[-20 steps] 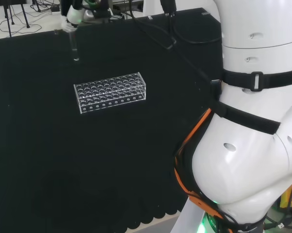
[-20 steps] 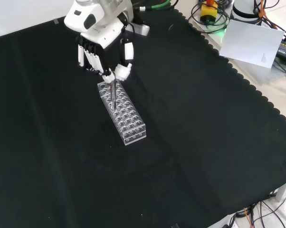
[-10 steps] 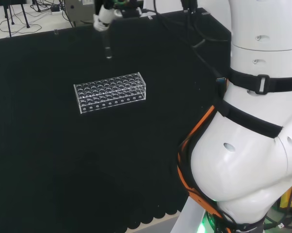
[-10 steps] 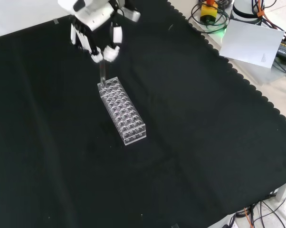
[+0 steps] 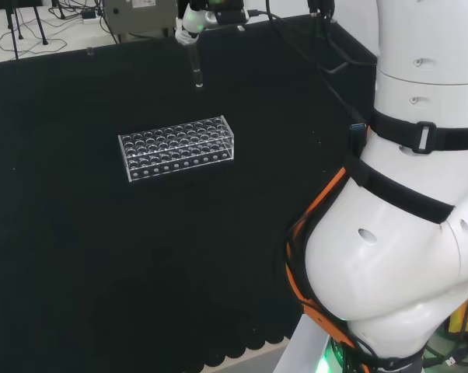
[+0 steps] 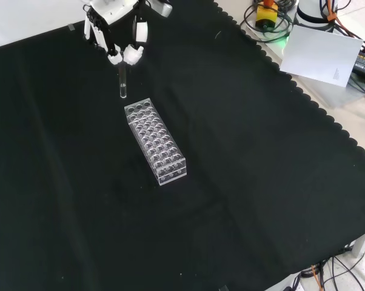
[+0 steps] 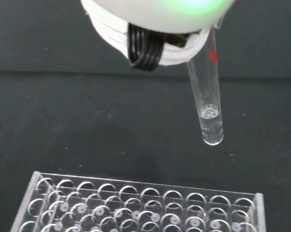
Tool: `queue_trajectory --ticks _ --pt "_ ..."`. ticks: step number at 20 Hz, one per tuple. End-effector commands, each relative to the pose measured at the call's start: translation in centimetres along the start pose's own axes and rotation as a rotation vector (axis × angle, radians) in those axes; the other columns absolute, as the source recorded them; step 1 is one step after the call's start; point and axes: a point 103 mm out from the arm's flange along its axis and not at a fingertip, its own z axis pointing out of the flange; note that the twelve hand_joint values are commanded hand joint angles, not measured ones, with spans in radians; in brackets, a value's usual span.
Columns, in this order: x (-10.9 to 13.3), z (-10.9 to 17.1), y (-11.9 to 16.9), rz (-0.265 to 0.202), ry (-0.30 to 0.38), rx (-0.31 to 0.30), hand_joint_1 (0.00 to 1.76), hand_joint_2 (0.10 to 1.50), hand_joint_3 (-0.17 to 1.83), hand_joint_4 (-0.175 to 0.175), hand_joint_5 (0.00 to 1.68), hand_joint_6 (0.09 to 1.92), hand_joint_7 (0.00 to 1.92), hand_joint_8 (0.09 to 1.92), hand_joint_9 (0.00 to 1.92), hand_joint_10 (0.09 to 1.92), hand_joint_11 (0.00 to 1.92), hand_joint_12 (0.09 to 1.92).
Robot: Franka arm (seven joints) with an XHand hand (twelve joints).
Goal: Shake the test tube.
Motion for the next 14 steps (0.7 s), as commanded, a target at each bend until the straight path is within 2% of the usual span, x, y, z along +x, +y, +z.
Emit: queue_trajectory --ticks 1,8,14 --pt "3.8 0.5 1.0 -0.073 0.026 0.006 1.44 0.62 0.59 -0.175 1.45 0.09 1.49 0.55 1.47 0.19 0.94 1.16" --pt "8.6 1.1 1.8 -0.171 0.054 0.02 1.44 0.62 0.6 -0.175 1.46 0.09 1.48 0.56 1.47 0.19 0.94 1.16" --pt "10.9 2.0 1.5 -0.207 0.071 0.044 1.44 0.62 0.6 -0.175 1.46 0.09 1.48 0.56 1.47 0.19 0.94 1.16"
